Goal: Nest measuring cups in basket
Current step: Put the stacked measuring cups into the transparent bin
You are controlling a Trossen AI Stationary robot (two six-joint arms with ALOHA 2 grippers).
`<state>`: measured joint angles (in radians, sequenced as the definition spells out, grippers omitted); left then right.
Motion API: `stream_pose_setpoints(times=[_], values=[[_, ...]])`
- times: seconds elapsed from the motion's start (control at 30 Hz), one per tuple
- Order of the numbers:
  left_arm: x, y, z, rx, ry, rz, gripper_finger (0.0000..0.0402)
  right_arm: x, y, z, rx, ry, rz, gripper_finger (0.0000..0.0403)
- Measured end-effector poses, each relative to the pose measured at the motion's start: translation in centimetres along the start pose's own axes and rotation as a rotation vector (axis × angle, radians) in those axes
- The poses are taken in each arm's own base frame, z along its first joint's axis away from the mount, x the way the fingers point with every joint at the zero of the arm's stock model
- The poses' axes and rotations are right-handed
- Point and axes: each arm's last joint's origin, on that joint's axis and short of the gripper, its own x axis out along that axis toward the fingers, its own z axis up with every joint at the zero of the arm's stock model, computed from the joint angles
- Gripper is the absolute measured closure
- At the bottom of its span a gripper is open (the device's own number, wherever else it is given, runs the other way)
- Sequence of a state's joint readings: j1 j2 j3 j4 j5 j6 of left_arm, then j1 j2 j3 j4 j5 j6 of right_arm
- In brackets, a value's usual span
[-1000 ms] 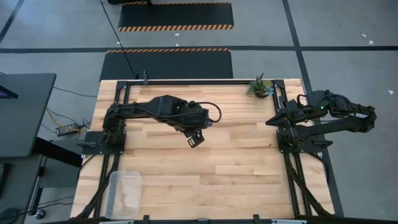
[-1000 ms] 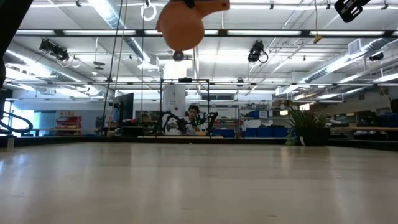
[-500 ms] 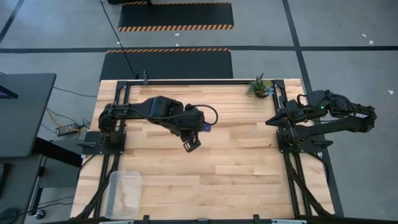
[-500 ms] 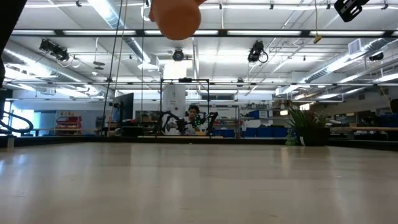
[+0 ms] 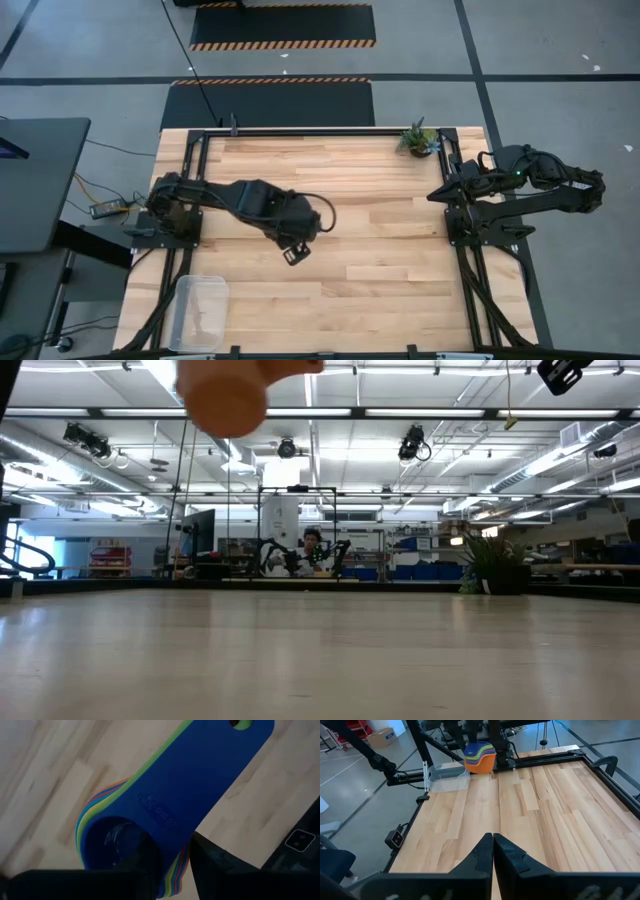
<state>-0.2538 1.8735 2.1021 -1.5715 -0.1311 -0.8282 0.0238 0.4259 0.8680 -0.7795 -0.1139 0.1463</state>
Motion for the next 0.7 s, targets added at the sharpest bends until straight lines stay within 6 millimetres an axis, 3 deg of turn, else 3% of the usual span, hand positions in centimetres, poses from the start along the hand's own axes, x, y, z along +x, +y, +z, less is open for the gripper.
stream_pose_setpoints(times=[0.4, 0.7], values=[[0.0, 2.3, -6.2, -0.327, 0.063, 0.078, 0.0310, 0.0, 0.0, 0.0, -0.015, -0.002, -0.011, 0.0385], [1.0, 2.5, -10.5, -0.460, 0.156, 0.126, 0.0310, 0.0, 0.0, 0.0, -0.017, -0.003, -0.017, 0.0385]])
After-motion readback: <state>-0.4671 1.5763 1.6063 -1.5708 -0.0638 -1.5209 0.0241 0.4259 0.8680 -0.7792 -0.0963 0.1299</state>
